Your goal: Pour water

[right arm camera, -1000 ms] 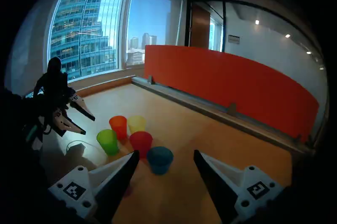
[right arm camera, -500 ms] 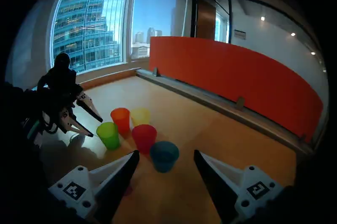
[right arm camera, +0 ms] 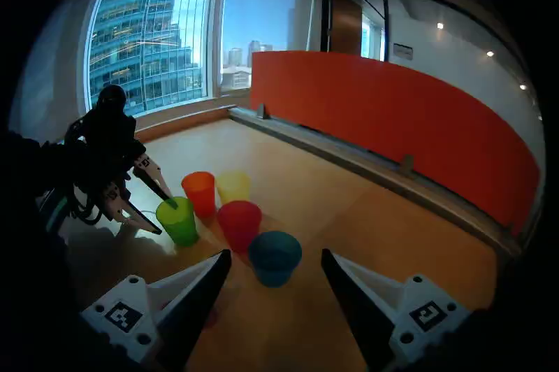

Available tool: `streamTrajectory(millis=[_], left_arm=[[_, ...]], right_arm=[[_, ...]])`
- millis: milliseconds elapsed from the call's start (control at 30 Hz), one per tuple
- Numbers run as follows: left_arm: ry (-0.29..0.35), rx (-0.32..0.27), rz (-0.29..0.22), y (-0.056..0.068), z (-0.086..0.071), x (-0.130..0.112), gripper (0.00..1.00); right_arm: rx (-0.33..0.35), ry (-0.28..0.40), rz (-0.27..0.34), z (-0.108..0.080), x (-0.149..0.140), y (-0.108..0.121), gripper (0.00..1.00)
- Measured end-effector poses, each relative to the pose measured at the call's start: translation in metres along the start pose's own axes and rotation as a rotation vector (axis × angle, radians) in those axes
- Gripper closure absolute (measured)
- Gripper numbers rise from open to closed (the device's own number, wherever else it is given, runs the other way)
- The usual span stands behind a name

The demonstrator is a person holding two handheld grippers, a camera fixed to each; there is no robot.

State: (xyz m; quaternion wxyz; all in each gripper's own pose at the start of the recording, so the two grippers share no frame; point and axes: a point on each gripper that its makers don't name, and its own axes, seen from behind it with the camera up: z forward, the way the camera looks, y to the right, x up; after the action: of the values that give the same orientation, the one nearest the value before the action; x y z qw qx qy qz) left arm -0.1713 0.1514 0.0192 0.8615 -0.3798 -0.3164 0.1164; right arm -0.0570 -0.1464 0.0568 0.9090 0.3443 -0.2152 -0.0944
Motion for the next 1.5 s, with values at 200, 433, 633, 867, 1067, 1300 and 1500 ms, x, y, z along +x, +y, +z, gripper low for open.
streamTrajectory(millis=[200,433,633,867,1067,1300,1500], left_arm=[[-0.014,-0.011,0.000,0.000,0.009,0.003,0.15],[-0.022,-0.005,0.009,-0.002,0.017,0.004,0.15],[-0.018,-0.010,-0.003,0.000,0.020,0.007,0.15],[-0.011,-0.014,-0.018,-0.001,0.022,0.008,0.15],[-0.014,-0.002,-0.003,-0.004,0.024,0.007,0.16],[-0.008,-0.014,-0.002,0.000,0.022,0.008,0.19],[0.003,-0.014,0.007,0.000,0.021,0.010,0.19]], right_arm=[[0.007,-0.006,0.002,0.007,-0.001,0.001,0.00],[0.014,-0.012,0.006,0.013,-0.004,0.001,0.00],[0.017,-0.021,0.007,0.017,-0.008,0.002,0.00],[0.020,-0.033,0.009,0.023,-0.013,0.002,0.00],[0.026,-0.047,0.005,0.027,-0.020,0.000,0.00],[0.034,-0.069,0.005,0.034,-0.029,-0.004,0.00],[0.031,-0.098,0.002,0.044,-0.043,-0.005,0.00]])
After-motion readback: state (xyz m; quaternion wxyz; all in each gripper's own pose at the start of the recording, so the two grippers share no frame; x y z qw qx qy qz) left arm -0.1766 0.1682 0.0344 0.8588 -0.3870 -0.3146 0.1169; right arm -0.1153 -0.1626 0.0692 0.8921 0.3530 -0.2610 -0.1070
